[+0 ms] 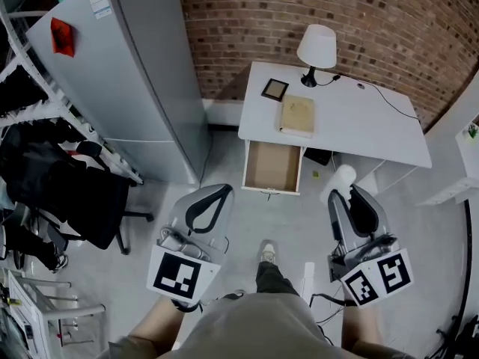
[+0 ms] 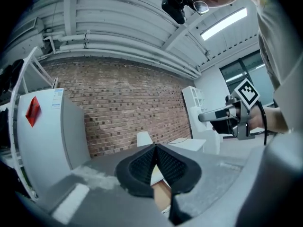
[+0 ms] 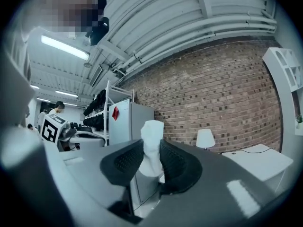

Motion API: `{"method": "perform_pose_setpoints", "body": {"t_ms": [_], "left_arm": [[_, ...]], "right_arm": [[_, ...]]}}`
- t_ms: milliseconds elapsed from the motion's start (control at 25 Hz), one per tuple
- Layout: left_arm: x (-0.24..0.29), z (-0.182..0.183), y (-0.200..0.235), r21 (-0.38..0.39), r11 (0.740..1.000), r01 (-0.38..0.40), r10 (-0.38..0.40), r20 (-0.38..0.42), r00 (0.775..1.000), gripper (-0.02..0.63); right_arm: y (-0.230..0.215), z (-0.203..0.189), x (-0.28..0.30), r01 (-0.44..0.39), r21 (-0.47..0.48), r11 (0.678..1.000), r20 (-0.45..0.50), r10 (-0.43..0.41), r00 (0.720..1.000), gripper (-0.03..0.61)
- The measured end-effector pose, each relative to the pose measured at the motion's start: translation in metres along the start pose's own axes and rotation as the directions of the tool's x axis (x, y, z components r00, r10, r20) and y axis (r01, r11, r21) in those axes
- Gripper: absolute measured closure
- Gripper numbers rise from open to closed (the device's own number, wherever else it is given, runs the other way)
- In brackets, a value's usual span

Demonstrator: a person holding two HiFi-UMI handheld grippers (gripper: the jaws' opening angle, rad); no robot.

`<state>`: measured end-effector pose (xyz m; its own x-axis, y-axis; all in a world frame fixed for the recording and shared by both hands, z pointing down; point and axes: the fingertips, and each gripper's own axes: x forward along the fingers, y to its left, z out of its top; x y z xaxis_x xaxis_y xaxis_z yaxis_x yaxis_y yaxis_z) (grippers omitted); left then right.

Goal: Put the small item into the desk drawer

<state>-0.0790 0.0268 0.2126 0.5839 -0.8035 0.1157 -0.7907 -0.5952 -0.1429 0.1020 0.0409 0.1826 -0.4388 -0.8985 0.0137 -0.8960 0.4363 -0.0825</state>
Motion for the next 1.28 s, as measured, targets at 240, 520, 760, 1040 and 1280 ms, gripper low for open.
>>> {"method": "perform_pose_setpoints", "body": {"t_ms": [240, 520, 760, 1040, 1280], "left_arm": [[0.088, -0.015, 0.009, -0.006, 1.0, 0.005, -0.006, -0.069, 0.998, 0.612], [0.173, -0.042, 0.021, -0.046, 0.999, -0.02, 0.013, -0.154, 0.988, 0.612], [0.211, -0.086, 0.03, -0.004, 1.0, -0.004, 0.003, -0.216, 0.976, 0.612], [0.241, -0.159, 0.038, -0.075, 0.997, 0.009, -0.033, -0.319, 0.947, 0.612], [0.265, -0.236, 0.05, -0.179, 0.983, 0.026, -0.094, -0.381, 0.92, 0.612]], "right_arm": [[-0.068, -0.028, 0.067, -0.054, 0.038, 0.998, -0.063, 0.056, 0.996, 0.466], [-0.13, -0.078, 0.135, -0.099, 0.111, 0.989, -0.163, 0.116, 0.98, 0.466], [-0.159, -0.143, 0.172, -0.096, 0.167, 0.981, -0.262, 0.138, 0.955, 0.466], [-0.165, -0.225, 0.2, -0.048, 0.255, 0.966, -0.364, 0.141, 0.921, 0.466], [-0.168, -0.304, 0.225, 0.03, 0.286, 0.958, -0.473, 0.114, 0.874, 0.466]]}}
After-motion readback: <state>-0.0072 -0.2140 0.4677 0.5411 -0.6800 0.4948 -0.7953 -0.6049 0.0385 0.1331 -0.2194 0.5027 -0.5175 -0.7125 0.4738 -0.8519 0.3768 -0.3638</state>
